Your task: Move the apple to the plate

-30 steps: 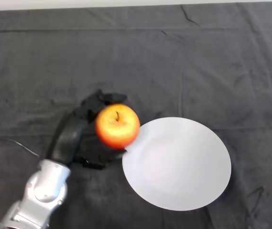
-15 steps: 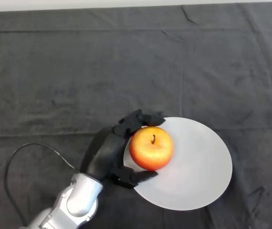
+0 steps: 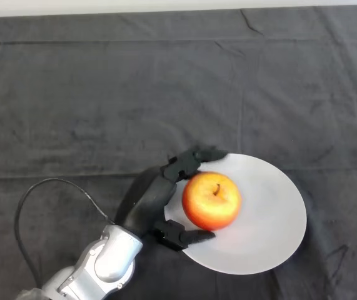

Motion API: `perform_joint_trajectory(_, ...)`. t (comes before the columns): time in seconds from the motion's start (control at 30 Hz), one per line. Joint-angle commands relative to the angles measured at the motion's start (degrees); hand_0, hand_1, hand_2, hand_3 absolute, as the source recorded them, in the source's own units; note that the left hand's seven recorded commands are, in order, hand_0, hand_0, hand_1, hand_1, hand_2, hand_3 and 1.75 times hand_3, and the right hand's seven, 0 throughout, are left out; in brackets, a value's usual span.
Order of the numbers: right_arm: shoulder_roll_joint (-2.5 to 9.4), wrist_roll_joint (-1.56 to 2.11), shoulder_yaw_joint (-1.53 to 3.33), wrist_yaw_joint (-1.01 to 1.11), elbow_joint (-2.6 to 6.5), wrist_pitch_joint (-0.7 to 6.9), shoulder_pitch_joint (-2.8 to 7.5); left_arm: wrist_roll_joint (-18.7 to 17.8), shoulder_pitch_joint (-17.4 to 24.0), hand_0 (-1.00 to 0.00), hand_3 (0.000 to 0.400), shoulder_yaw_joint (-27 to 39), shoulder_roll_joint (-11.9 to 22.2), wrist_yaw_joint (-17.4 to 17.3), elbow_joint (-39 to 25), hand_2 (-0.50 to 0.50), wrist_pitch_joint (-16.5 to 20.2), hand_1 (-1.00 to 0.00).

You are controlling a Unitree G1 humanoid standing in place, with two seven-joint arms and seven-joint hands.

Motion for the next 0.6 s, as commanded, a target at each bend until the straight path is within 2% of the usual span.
perform_joint_trajectory(0.03, -1.2, 0.0, -0.33, -0.19, -0.43, 0.27, -0.15, 0.7, -1.0, 0.0, 0.03, -3.9, 0.5, -0.7, 3.4, 0.04, 0.1, -0.07)
perform_joint_trajectory(0.07, -1.21, 0.0, -0.34, -0.19, -0.43, 0.27, -0.15, 0.6, -1.2, 0.0, 0.0, -4.1, 0.6, -0.9, 3.6, 0.0, 0.1, 0.0)
perform_joint_trajectory(0.33, -1.21, 0.0, -0.34, -0.2, -0.43, 0.26, -0.15, 0.1, -2.0, 0.0, 0.0, -4.5, 1.8, -1.3, 4.4, 0.0, 0.6, 0.0)
perform_joint_trajectory(0.6, -1.21, 0.0, -0.34, -0.2, -0.43, 0.26, -0.14, -1.4, -1.8, 0.0, 0.0, -2.8, 4.4, -2.4, 3.4, 0.0, 0.1, 0.0)
